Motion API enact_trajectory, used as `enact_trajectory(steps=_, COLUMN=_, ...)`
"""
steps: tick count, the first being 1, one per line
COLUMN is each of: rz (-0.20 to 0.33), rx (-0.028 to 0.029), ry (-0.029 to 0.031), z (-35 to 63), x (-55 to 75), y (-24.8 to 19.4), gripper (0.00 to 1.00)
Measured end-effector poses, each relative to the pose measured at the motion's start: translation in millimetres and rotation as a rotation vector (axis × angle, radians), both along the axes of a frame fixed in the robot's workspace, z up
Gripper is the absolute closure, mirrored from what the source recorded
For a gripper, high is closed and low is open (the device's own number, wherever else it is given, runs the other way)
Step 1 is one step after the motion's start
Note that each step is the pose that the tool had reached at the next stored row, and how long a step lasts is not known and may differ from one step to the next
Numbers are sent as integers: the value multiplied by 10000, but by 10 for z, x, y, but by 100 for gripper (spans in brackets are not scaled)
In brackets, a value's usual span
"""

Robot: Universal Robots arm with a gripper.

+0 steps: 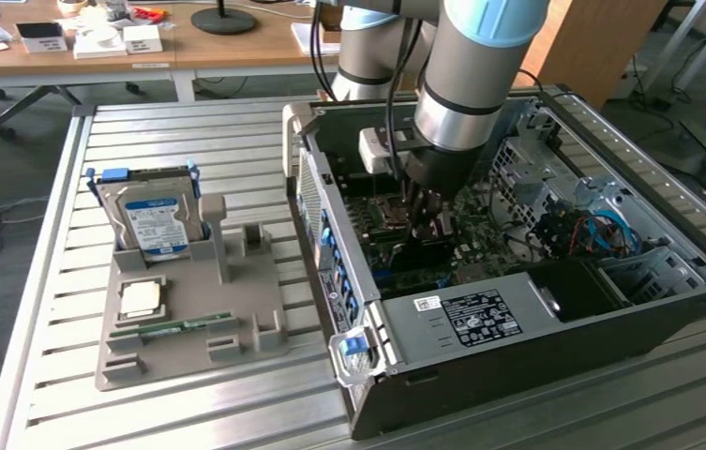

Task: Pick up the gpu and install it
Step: 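Press down on the gpu until it lock into place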

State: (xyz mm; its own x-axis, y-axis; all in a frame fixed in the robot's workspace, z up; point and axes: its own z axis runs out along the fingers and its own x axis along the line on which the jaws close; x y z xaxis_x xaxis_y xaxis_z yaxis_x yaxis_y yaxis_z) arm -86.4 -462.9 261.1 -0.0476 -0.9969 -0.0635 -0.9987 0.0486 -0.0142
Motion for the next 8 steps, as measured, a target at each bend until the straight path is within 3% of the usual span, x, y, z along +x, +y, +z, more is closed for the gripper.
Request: enact_trajectory(steps=8, rz=0, rx=-5, ry=2, z=-14, x=-7, y=0, gripper=89)
